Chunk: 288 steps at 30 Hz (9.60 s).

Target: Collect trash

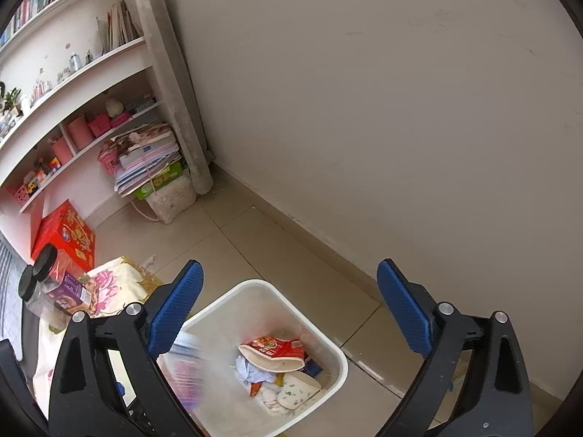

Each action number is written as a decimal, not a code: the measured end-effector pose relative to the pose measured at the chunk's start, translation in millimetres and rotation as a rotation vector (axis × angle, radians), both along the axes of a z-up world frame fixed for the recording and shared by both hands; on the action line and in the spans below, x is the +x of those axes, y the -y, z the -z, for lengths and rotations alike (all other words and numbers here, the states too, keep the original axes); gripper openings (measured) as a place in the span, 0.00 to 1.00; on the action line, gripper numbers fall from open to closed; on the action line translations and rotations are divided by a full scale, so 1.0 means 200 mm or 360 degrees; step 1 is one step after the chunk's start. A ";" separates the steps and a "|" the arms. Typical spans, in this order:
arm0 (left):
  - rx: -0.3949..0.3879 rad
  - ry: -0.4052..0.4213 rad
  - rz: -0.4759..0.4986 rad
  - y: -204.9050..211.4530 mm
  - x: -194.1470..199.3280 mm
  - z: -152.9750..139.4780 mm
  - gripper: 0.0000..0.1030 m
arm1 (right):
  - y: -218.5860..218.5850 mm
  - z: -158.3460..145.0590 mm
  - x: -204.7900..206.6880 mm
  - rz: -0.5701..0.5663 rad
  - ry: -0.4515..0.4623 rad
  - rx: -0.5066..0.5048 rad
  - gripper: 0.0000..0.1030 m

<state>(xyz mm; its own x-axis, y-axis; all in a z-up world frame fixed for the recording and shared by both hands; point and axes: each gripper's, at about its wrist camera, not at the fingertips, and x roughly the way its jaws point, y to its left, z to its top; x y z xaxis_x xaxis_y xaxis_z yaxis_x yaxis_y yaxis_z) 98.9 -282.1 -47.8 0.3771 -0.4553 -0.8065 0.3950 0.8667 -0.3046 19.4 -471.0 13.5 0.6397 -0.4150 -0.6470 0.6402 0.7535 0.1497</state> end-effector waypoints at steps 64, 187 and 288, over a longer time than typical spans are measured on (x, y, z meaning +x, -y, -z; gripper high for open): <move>0.0711 -0.0380 -0.0762 -1.73 0.57 0.55 0.86 | -1.60 0.50 0.66 -0.1058 -0.0611 -0.0461 0.93; 0.0944 -0.0091 -0.0035 -0.90 0.81 0.53 0.68 | -0.96 0.13 0.55 -0.0766 -0.0111 -0.0048 0.37; 0.0262 0.0591 -0.0768 -1.17 -0.25 -0.22 0.58 | -0.90 0.04 0.20 -0.0845 0.0017 -0.0131 0.37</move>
<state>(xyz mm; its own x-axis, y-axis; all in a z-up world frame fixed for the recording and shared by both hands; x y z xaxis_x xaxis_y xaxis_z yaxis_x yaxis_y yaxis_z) 49.8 -47.4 -2.9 0.7774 -0.0450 -0.6274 0.0013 0.9975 -0.0700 58.6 -291.3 4.7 0.7817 -0.0818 -0.6183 0.1667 0.9827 0.0808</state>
